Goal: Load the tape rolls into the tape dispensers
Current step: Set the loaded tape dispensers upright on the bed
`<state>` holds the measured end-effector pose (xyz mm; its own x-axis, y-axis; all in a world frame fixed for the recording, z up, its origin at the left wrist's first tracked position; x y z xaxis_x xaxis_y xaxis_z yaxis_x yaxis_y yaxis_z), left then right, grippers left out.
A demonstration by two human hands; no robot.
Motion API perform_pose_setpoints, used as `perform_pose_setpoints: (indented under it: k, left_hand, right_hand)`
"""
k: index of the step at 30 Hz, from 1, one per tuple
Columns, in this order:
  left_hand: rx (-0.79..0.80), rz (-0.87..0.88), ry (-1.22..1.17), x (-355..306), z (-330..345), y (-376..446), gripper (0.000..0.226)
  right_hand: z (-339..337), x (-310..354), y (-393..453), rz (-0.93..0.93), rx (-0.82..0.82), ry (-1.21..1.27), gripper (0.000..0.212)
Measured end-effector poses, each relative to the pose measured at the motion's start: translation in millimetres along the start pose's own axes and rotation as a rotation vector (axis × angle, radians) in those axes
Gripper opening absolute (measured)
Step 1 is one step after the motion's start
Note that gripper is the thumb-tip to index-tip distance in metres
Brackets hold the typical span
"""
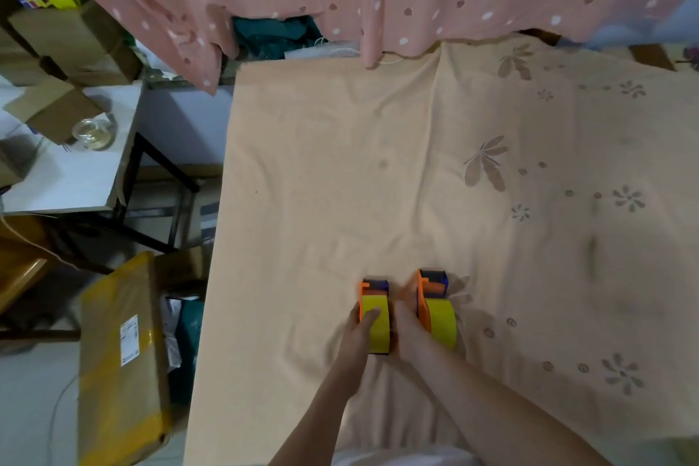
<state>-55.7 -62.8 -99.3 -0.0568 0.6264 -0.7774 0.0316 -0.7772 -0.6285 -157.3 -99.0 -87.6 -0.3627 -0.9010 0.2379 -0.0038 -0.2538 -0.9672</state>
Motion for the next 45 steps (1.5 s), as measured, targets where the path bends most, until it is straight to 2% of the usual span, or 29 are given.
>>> perform_pose_setpoints:
  k: [3,7,11,14,16,20,23,27,31,37,42,45]
  left_hand:
    - [-0.065,-0.056,0.049,1,-4,-1,0.024]
    - [-0.090,-0.047,0.134,7,-8,0,0.038]
    - [-0.078,-0.018,0.182,4,-3,4,0.046]
    - [-0.108,-0.013,0.208,3,-1,6,0.049]
    - [-0.124,-0.015,0.206,2,-1,8,0.051]
    - [-0.118,-0.021,0.228,2,-5,10,0.051]
    - [-0.069,0.017,0.273,6,-7,8,0.053]
    - [-0.047,0.000,0.243,10,-7,9,0.065]
    - [-0.031,0.011,0.245,15,-8,8,0.058]
    - [-0.032,0.046,0.213,12,-2,10,0.050]
    - [-0.022,0.031,0.159,14,-2,12,0.051]
    - [-0.046,0.014,0.197,13,0,13,0.053]
  right_hand:
    - [1,-4,5,0.119,-0.020,-0.050,0.026]
    - [4,-2,7,0.141,-0.068,-0.154,0.019]
    - [13,11,9,0.061,-0.243,-0.308,0.047]
    - [19,16,6,0.049,-0.303,-0.334,0.045]
    - [21,17,5,0.032,-0.349,-0.334,0.050]
    - [19,10,7,-0.037,-0.421,-0.487,0.056]
    - [13,-1,10,-0.005,-0.377,-0.560,0.060]
    - [2,-10,10,-0.004,-0.178,-0.548,0.040]
    - [-5,-20,6,0.072,-0.014,-0.477,0.045]
    - [-4,-21,5,0.019,-0.074,-0.429,0.049]
    - [-6,-19,10,-0.068,-0.248,-0.515,0.062]
    - [-4,-18,8,-0.106,-0.274,-0.559,0.065]
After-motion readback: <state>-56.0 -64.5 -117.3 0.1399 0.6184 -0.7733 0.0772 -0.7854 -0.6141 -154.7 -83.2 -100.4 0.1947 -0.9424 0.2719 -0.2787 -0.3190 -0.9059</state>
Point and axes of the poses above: each hand's wrist, its own y-axis towards the middle knuckle, its own z-axis out of the palm, x = y × z, the point moved 3 cm from there along y, towards the middle knuckle, and after that the axes turned 10 degrees about z, right-handed, at the moved point
